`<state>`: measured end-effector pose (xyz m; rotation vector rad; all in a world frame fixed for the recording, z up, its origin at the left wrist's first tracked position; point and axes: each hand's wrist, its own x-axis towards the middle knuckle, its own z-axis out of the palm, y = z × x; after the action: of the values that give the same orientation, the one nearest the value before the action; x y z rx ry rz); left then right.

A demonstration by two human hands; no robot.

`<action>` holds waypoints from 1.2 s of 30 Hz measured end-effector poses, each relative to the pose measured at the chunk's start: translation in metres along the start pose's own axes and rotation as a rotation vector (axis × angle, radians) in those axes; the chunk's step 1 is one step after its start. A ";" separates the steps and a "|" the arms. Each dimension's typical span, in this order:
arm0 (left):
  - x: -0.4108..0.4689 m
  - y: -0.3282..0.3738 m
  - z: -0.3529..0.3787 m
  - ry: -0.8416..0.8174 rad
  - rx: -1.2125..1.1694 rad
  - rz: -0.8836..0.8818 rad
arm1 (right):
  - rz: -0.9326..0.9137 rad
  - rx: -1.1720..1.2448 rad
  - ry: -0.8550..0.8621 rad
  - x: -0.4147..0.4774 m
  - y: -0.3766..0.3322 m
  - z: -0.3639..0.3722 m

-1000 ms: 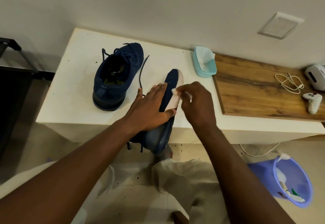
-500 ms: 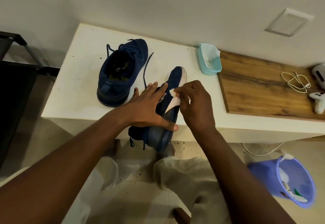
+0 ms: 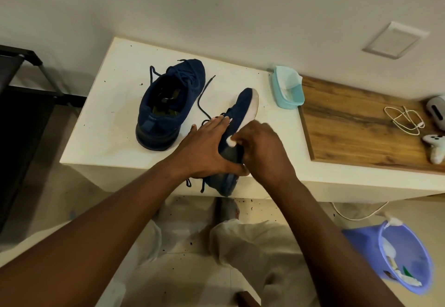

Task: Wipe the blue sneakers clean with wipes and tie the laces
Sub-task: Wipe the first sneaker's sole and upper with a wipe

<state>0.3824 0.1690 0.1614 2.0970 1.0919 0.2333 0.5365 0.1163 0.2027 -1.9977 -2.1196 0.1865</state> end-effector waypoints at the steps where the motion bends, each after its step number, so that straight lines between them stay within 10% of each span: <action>1: 0.000 0.000 0.000 -0.008 -0.005 0.000 | -0.032 0.003 -0.039 -0.003 -0.001 -0.001; 8: -0.001 0.002 0.000 -0.021 0.004 -0.021 | 0.132 -0.037 0.099 0.016 0.015 -0.007; 13: 0.003 -0.004 -0.002 -0.030 -0.004 0.005 | -0.185 -0.020 -0.148 -0.008 -0.017 -0.002; 18: -0.002 0.002 -0.003 -0.040 -0.010 -0.016 | 0.051 -0.033 0.071 0.018 0.007 -0.012; 24: 0.002 -0.004 -0.005 -0.054 0.006 -0.008 | -0.197 0.022 -0.276 -0.011 -0.016 -0.019; 28: 0.000 0.000 -0.005 -0.055 -0.014 -0.029 | 0.021 0.022 0.041 0.014 0.007 -0.019; 33: 0.000 -0.002 -0.005 -0.059 -0.016 -0.036 | -0.099 -0.020 -0.217 0.002 -0.007 -0.016; 36: -0.001 0.003 -0.006 -0.059 -0.012 -0.053 | -0.012 0.012 -0.071 0.008 0.000 -0.015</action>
<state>0.3810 0.1697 0.1680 2.0490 1.1065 0.1504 0.5395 0.1234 0.2176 -1.9990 -2.1674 0.2709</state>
